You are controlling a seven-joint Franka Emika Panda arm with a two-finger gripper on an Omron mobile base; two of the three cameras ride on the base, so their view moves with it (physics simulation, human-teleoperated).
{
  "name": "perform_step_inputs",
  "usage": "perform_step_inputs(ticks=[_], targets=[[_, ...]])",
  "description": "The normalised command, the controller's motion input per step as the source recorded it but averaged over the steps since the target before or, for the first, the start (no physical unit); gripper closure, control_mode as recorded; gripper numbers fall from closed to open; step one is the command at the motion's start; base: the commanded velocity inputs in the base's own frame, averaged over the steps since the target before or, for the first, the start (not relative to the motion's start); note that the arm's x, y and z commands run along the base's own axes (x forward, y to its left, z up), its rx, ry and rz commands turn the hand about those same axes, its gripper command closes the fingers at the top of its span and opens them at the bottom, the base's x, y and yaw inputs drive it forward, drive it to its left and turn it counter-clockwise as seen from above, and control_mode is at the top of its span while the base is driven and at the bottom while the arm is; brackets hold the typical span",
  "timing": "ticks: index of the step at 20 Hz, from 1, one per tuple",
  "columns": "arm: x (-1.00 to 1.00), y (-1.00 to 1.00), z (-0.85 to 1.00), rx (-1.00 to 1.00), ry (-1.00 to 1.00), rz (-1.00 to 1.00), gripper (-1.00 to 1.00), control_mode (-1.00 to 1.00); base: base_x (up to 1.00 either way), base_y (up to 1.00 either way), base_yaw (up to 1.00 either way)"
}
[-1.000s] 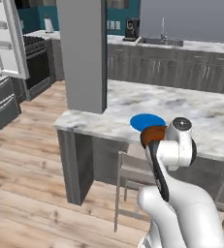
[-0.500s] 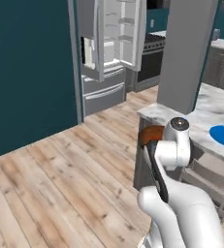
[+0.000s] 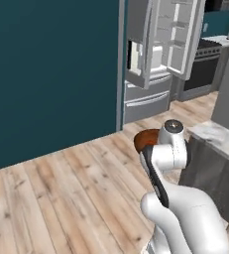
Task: Pick the chicken drumstick and tomato from their plates and place them in the bowl. Then put the bowl in the fridge.
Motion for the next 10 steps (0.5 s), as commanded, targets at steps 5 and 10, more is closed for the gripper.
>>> perform_step_inputs(ticks=[5,10], targets=[[0.0,0.0,0.0,0.0,0.0,0.0,1.0,1.0,0.94,0.0,0.02],[0.0,0.0,0.0,0.0,0.0,0.0,1.0,1.0,0.93,0.01,-0.06]])
